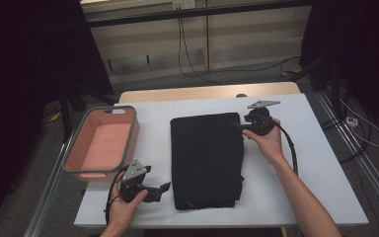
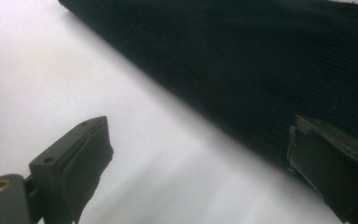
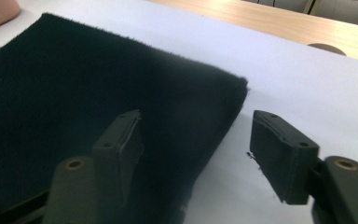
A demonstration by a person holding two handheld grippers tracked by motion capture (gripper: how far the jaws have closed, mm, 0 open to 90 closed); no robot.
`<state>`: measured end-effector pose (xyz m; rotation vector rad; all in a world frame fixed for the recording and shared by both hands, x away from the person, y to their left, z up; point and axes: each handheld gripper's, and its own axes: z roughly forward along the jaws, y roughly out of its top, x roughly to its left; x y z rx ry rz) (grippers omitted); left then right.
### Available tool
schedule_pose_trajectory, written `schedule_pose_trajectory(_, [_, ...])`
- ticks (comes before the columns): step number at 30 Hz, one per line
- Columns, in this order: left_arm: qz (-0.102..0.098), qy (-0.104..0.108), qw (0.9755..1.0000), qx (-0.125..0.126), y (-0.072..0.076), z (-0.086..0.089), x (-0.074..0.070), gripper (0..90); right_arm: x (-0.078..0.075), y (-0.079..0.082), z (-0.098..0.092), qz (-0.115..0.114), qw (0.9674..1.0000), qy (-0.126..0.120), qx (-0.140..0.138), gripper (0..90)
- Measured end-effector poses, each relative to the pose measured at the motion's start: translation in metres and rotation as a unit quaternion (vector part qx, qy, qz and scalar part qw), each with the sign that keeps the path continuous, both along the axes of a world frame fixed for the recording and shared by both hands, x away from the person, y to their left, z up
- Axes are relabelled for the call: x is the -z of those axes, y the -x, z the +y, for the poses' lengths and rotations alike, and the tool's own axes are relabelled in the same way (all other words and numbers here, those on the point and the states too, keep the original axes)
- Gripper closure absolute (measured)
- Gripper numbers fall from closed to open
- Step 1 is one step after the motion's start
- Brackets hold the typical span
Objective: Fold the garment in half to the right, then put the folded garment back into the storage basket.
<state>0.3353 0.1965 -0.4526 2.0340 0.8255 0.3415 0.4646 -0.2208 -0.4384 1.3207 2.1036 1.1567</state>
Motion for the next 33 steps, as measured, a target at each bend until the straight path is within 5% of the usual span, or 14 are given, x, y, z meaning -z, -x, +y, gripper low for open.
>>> schedule_pose_trajectory(7, [0.001,0.005,0.9999,-0.01,-0.002,0.001,0.0,6.0,0.008,0.017,0.004,0.0,0.9999,0.007,-0.014,22.0])
schedule_pose_trajectory(18, [0.001,0.002,1.0,-0.008,-0.001,0.002,-0.001,6.0,-0.001,0.04,0.013,-0.017,0.9991,-0.008,-0.038,19.5])
schedule_pose_trajectory(33, [0.008,0.0,1.0,-0.002,-0.002,0.001,0.0,6.1,-0.006,0.068,0.027,-0.009,0.9952,-0.014,-0.097,15.9])
